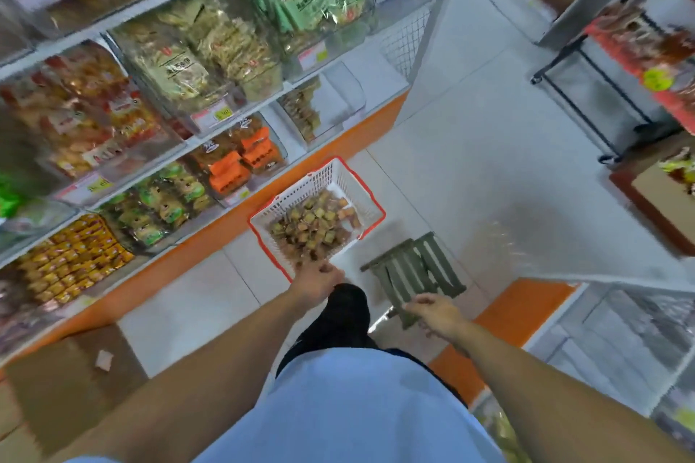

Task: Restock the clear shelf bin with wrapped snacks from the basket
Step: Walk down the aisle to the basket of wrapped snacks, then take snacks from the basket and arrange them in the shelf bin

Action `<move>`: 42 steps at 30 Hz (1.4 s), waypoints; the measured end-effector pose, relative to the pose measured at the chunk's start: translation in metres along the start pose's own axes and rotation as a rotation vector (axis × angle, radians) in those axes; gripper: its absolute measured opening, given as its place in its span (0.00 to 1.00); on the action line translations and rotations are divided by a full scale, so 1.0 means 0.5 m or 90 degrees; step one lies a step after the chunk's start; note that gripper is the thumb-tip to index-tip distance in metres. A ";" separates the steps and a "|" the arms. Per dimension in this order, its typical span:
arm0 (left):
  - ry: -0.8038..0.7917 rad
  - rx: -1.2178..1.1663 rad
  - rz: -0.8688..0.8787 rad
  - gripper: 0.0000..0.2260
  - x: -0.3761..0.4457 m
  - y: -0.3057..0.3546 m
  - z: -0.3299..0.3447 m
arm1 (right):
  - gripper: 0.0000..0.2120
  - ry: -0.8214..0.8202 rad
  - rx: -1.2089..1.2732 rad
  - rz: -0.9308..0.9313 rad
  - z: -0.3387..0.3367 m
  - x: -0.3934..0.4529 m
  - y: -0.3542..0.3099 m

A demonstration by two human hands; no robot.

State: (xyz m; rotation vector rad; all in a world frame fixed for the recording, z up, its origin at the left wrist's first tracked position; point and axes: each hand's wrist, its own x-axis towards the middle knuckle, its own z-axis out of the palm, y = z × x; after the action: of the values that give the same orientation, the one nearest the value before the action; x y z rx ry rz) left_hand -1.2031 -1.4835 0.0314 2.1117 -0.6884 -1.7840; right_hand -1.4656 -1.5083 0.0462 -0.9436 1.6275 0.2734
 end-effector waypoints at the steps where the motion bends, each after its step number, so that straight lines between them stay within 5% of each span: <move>1: 0.001 -0.001 -0.011 0.08 0.019 0.008 -0.003 | 0.14 0.010 -0.017 -0.008 -0.016 0.020 -0.024; 4: -0.020 0.012 -0.008 0.08 0.067 0.030 -0.012 | 0.23 0.026 -0.072 -0.042 -0.059 0.065 -0.118; 12: -0.027 -0.079 -0.001 0.11 0.103 0.107 -0.046 | 0.22 0.007 -0.173 -0.171 -0.121 0.141 -0.382; 21: 0.065 -0.161 -0.027 0.14 0.263 0.109 -0.024 | 0.20 -0.079 -0.395 -0.230 -0.111 0.356 -0.514; 27: 0.187 -0.195 -0.002 0.03 0.487 0.058 0.042 | 0.15 -0.181 -0.598 -0.298 -0.054 0.672 -0.499; 30: 0.240 -0.203 -0.033 0.13 0.632 -0.007 0.098 | 0.15 -0.244 -0.714 -0.341 -0.004 0.852 -0.457; 37: 0.199 -0.063 -0.070 0.09 0.905 -0.181 0.184 | 0.20 -0.367 -0.974 -0.460 0.093 1.148 -0.333; 42: 0.194 0.050 -0.057 0.07 1.019 -0.232 0.156 | 0.19 -0.336 -1.123 -0.458 0.102 1.248 -0.321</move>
State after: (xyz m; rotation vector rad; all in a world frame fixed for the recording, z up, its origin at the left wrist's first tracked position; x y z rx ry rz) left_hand -1.1996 -1.6500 -0.4703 2.4306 -0.5993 -1.4496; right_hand -1.3158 -1.8458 -0.4843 -2.3388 0.1204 1.3818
